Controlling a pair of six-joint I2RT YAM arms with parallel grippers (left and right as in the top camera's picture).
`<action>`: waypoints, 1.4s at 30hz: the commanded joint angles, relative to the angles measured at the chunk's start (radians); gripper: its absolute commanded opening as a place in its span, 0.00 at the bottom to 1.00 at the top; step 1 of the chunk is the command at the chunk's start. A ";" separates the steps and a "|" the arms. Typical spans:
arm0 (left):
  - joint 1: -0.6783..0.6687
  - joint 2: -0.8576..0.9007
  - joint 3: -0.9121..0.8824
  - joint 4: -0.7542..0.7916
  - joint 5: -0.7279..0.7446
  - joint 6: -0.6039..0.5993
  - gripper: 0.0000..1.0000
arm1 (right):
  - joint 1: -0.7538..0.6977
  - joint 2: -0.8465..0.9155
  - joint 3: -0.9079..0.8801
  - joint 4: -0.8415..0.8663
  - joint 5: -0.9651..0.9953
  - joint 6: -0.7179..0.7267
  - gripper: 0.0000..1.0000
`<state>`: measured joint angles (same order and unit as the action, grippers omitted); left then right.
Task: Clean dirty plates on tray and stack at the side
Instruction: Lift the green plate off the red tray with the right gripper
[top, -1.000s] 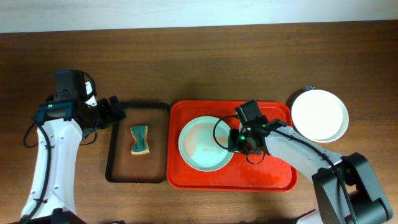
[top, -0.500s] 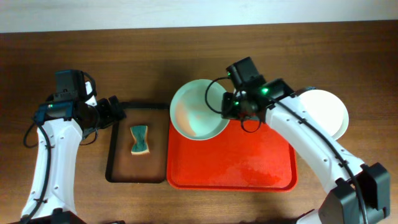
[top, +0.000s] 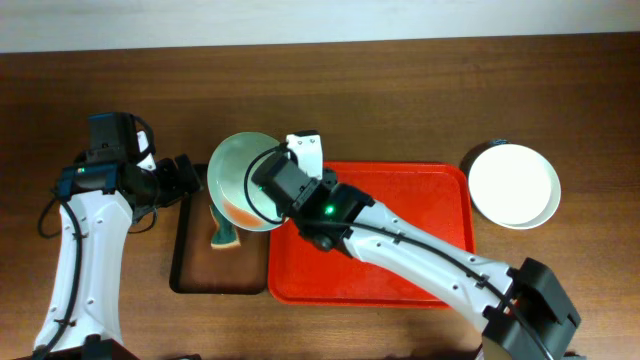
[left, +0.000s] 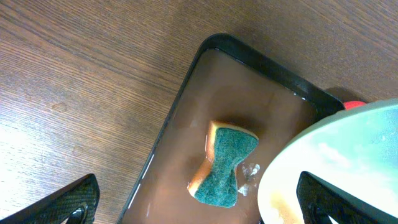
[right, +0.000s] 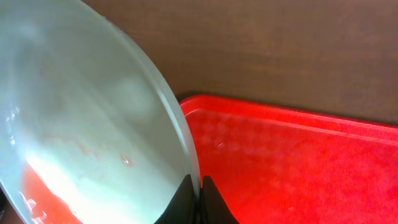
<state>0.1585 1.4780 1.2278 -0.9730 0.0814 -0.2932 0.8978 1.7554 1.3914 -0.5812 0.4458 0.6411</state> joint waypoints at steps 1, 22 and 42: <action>0.002 -0.008 0.011 0.002 0.008 -0.010 0.99 | 0.063 0.005 0.048 0.006 0.216 -0.062 0.04; 0.002 -0.008 0.011 0.002 0.008 -0.010 0.99 | 0.267 0.005 0.107 0.466 0.771 -0.896 0.04; 0.002 -0.008 0.011 0.002 0.008 -0.010 0.99 | 0.266 0.005 0.107 0.466 0.770 -0.896 0.04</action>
<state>0.1585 1.4780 1.2278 -0.9730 0.0818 -0.2932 1.1622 1.7580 1.4757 -0.1219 1.1892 -0.2619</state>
